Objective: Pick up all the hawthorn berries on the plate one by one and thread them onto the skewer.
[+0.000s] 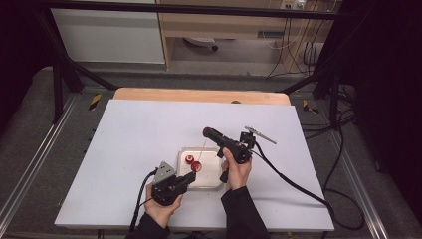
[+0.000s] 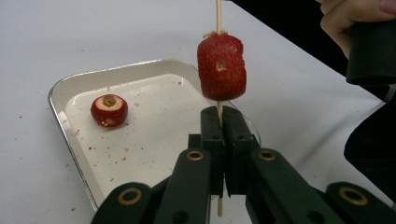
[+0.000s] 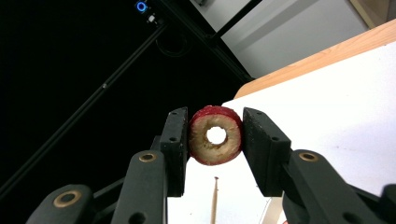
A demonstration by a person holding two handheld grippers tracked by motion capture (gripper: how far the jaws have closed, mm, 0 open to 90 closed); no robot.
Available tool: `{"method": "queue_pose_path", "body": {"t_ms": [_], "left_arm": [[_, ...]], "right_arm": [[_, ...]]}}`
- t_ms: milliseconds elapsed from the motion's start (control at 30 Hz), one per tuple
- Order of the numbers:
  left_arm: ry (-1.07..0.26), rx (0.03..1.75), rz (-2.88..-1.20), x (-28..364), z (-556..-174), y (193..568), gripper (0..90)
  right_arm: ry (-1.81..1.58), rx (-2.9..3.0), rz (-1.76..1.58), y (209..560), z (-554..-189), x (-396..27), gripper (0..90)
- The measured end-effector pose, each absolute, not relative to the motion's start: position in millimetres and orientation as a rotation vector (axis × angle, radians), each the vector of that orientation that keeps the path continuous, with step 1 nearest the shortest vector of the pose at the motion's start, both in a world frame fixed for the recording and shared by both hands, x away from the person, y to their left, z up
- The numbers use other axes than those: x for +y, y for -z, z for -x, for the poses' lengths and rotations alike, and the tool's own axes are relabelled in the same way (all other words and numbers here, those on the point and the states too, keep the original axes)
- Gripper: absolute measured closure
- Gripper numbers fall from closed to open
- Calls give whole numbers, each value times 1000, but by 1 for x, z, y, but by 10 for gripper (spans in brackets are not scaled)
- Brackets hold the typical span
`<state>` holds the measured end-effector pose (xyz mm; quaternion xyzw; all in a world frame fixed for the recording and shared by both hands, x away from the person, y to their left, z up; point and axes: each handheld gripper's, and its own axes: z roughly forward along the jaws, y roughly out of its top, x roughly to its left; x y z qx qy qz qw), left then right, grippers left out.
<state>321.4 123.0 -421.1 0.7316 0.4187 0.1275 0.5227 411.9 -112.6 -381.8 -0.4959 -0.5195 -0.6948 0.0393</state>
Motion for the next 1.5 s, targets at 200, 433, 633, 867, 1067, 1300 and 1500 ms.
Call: {"method": "queue_pose_path", "body": {"t_ms": [200,433,633,867,1067,1300,1500], "left_arm": [[-314,1003,-1733,122,-323,419,881],[-313,1000,-1736,120,-323,420,881],[-316,998,-1729,119,-323,419,881],[-314,1003,-1721,118,-324,419,881],[-323,1007,-1704,118,-324,418,881],[-321,1010,-1690,118,-326,416,882],[-316,1019,-1679,116,-328,416,882]], "right_arm": [[2142,-1574,1523,381,-411,-112,624],[2156,-1566,1517,381,-410,-112,624],[2158,-1560,1517,382,-410,-111,625],[2155,-1557,1508,383,-409,-110,625],[2151,-1550,1502,383,-408,-110,625],[2131,-1578,1491,386,-406,-108,625],[2148,-1592,1484,387,-403,-106,626]]}}
